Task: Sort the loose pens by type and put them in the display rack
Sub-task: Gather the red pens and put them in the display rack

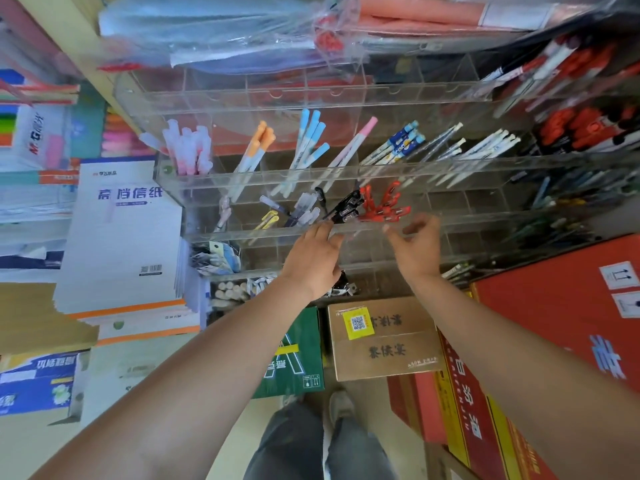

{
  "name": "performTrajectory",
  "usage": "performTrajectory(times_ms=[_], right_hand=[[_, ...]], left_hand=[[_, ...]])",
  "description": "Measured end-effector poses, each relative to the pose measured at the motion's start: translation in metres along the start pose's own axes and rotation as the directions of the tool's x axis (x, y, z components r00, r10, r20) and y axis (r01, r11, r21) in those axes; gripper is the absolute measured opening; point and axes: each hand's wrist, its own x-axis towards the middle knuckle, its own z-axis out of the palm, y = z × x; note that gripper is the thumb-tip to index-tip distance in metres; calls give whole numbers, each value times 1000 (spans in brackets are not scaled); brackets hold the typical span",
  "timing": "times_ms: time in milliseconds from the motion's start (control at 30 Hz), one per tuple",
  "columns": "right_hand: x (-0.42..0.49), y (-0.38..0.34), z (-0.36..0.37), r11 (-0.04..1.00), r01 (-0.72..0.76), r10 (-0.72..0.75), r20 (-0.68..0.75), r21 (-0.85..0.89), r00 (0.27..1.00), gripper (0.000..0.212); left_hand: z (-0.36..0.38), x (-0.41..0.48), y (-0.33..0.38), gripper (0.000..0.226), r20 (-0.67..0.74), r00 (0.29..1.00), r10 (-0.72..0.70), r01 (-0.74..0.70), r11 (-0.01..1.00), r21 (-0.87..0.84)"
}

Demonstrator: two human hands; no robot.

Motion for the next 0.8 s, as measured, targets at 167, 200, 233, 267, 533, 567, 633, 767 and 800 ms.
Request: performTrajectory(times_ms=[167, 200, 233, 267, 533, 567, 633, 767, 800], right_hand=[[-33, 10, 20, 989, -7, 67, 414, -146, 908, 14], [-42, 7, 27, 987, 26, 51, 472, -156, 880, 11], [-49, 5, 35, 983, 80, 16, 516, -163, 856, 13], [-56, -1, 42, 970, 146, -15, 554, -192, 832, 16], [-146, -67, 140, 747, 624, -215, 805, -230, 553, 9], [-163, -76, 159, 705, 679, -243, 831, -202, 500, 12], [-200, -92, 199, 671, 731, -288, 863, -129, 416, 16], [-279, -114, 290, 593, 805, -327, 912, -6, 247, 23], [-298, -119, 315, 569, 822, -318, 920, -9, 230, 26]], left_hand=[[3, -30, -6, 38, -56, 994, -91, 86, 993, -86], [4, -38, -9, 34, -63, 992, -112, 106, 990, -92], [5, -48, -13, 31, -71, 988, -137, 130, 987, -94], [5, -59, -18, 29, -77, 983, -165, 157, 982, -102], [14, -191, -112, 24, -36, 895, -445, 431, 881, -195], [17, -211, -131, 26, -29, 878, -479, 464, 862, -203], [25, -251, -169, 29, -20, 846, -532, 517, 830, -209], [39, -334, -250, 35, 13, 787, -616, 606, 770, -201], [43, -355, -271, 37, 15, 773, -634, 623, 754, -208]])
